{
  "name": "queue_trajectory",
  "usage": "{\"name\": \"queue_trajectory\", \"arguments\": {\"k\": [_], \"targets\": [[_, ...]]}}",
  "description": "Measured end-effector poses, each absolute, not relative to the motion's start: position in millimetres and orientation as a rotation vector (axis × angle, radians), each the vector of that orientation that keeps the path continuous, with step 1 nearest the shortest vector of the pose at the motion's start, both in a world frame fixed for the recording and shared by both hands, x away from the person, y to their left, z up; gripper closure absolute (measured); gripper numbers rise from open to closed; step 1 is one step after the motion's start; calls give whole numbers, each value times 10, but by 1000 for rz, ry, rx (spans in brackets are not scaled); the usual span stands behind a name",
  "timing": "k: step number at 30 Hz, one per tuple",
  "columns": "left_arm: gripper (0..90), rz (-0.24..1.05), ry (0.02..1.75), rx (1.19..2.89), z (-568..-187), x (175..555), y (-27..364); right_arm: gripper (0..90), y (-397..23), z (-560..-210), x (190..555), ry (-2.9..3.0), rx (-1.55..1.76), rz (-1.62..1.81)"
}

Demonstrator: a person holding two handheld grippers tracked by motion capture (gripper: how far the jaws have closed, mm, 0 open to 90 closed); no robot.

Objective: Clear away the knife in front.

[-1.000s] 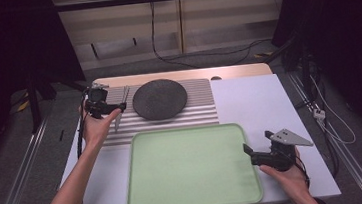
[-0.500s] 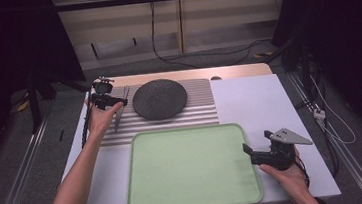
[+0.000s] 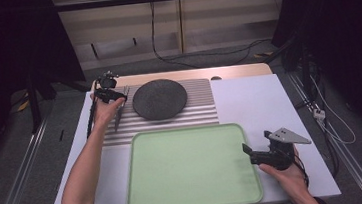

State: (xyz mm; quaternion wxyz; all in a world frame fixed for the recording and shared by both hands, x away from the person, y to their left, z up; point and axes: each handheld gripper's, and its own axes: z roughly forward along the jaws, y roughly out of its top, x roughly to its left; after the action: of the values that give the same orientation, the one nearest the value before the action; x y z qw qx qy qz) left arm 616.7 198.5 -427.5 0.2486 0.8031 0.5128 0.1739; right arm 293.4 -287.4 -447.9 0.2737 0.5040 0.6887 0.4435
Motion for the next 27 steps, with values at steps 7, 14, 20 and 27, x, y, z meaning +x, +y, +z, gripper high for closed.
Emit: {"name": "queue_trajectory", "arguments": {"k": [7,14,20,27], "targets": [[591,463,1434,2170,-4332,6237,1982,68,-2869,-4481,2932,1857,1353,1190],[657,444,1466,2173,-4370,6290,1946,68,-2870,-4481,2932,1858,1353,1191],[694,426,1490,2172,-4416,6302,1922,68,-2873,-4479,2927,1858,1351,1194],[766,401,1486,2175,-4415,6307,1904,70,-2869,-4484,2933,1865,1353,1187]]}}
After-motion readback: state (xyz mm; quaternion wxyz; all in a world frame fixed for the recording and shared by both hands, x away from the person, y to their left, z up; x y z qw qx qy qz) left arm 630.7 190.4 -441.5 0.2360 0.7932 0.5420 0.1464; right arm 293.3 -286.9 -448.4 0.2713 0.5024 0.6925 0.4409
